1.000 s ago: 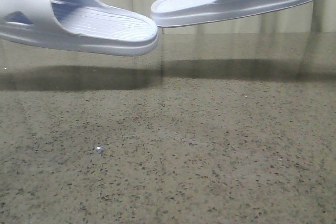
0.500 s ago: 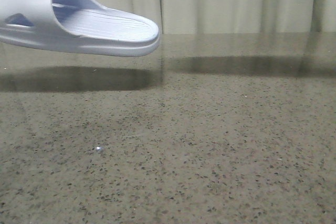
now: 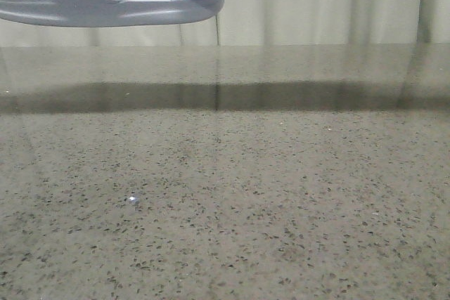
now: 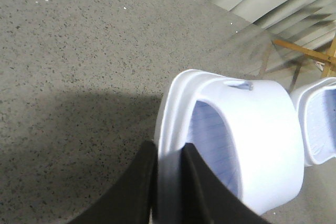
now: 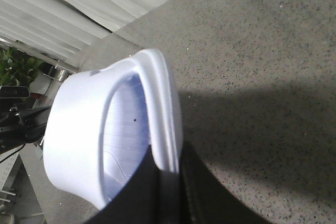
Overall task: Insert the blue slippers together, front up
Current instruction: 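Swing the right gripper's slipper over the left gripper's slipper, nesting them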
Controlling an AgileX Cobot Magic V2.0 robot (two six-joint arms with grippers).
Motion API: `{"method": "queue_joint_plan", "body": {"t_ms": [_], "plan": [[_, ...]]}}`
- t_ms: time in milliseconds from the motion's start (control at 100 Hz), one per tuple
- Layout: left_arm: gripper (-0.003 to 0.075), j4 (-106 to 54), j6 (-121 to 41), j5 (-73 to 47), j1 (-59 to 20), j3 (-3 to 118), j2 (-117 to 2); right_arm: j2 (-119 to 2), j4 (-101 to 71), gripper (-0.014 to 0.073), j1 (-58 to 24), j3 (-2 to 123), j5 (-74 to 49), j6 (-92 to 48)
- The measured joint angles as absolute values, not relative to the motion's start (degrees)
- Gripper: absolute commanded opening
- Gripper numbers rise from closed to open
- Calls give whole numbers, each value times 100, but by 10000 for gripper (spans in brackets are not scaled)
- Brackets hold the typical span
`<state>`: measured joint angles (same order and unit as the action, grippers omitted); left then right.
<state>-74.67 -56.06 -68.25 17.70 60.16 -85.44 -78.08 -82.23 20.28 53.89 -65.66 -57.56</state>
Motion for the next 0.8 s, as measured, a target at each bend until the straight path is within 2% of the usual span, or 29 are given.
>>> {"method": "queue_joint_plan", "body": {"t_ms": [350,800], "plan": [[15,-7480,-5657,-6825,1525,6016,-8544,-8005,-8249,-106,1419,5389,-5932,-5837],[16,-7610,-5669,-6803,1520,6016,-8544,-8824,-8876,-106,1012,5389,-5846,-6313]]}}
